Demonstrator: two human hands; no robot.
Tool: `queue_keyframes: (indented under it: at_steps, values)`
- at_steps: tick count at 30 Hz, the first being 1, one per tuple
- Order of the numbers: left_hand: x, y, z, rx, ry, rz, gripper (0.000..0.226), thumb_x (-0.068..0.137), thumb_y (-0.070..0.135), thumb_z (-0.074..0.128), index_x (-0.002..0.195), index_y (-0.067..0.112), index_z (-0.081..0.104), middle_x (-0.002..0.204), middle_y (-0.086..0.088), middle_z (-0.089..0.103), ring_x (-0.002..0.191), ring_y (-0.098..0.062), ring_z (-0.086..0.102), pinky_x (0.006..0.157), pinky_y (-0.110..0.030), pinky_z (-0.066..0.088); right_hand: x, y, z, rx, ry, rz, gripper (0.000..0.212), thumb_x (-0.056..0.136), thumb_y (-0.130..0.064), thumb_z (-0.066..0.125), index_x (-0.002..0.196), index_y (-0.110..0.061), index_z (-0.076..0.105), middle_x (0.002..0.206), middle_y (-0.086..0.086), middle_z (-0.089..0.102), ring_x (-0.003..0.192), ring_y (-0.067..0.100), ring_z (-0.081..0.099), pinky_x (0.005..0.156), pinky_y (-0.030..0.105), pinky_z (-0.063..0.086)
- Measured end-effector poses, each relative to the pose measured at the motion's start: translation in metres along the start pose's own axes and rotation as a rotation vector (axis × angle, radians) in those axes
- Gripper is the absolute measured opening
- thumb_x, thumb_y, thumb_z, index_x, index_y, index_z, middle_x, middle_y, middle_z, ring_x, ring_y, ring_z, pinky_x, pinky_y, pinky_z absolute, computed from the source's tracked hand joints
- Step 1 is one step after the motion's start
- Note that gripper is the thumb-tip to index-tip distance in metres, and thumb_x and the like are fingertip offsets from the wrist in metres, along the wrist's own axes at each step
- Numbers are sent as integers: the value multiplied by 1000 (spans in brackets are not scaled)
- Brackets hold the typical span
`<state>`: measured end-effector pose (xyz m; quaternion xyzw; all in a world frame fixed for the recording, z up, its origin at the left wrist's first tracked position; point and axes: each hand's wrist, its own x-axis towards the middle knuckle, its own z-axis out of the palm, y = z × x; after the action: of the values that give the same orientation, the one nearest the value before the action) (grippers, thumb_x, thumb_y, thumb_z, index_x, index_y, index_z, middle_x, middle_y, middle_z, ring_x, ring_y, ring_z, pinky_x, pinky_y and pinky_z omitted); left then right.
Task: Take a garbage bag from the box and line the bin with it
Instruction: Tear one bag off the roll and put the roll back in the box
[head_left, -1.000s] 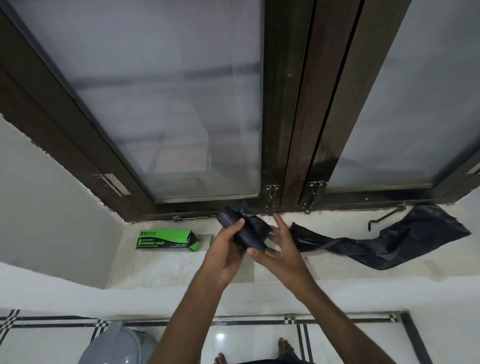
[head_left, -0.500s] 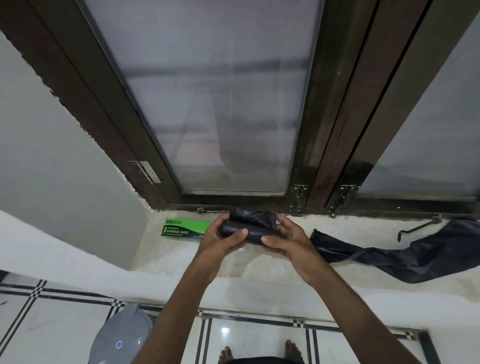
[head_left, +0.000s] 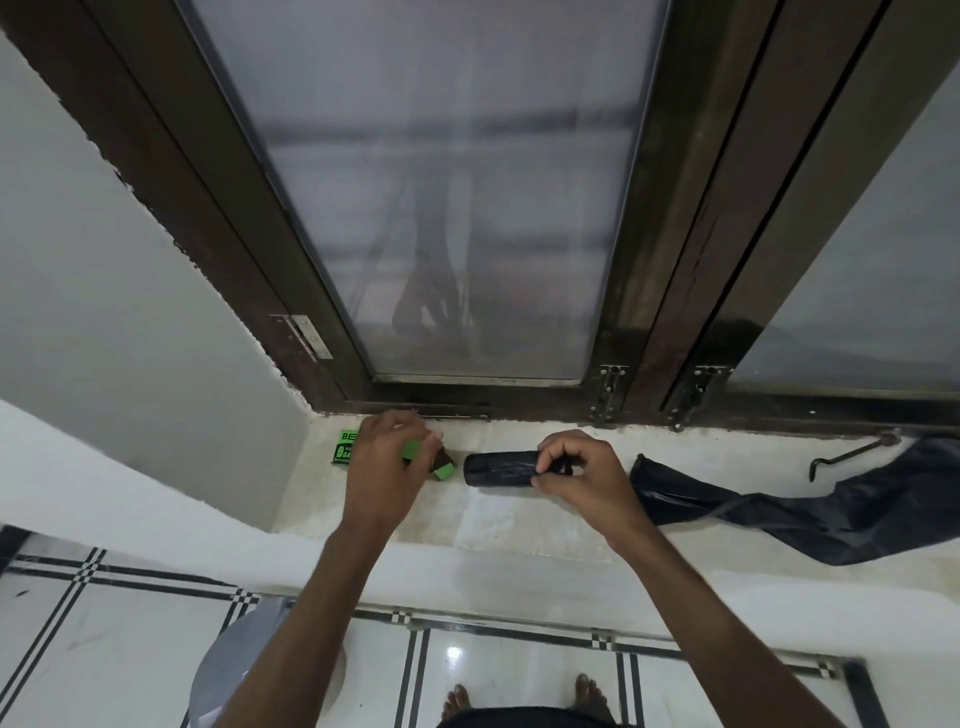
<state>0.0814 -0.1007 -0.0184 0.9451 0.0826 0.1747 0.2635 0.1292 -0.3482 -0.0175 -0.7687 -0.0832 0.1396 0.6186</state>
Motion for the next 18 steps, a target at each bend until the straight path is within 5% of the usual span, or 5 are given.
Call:
queue_keyframes:
  at_steps: [6,11,18]
  values:
    - [4,2,9,206,-228,6,12,78,29,80,91,29,79,116,-2,70,108,-27,64,100,-47,47,1,0,5,-115,20,-43,19,67,9,75,69,-9,72,91,1,67,85,7,62,76,10,46]
    - [4,4,8,324,-413,4,55,85,35,71,137,25,57,137,1,61,125,-26,57,117,-58,29,6,-1,7,-143,30,-57,21,67,6,75,69,-15,72,92,-1,67,87,6,63,79,10,47]
    - [12,-1,-7,357,-595,50,84,78,42,79,150,22,41,152,0,49,138,-24,45,116,-48,31,14,-3,28,-164,-4,-63,23,69,2,77,72,-20,74,93,-8,65,91,5,62,81,9,47]
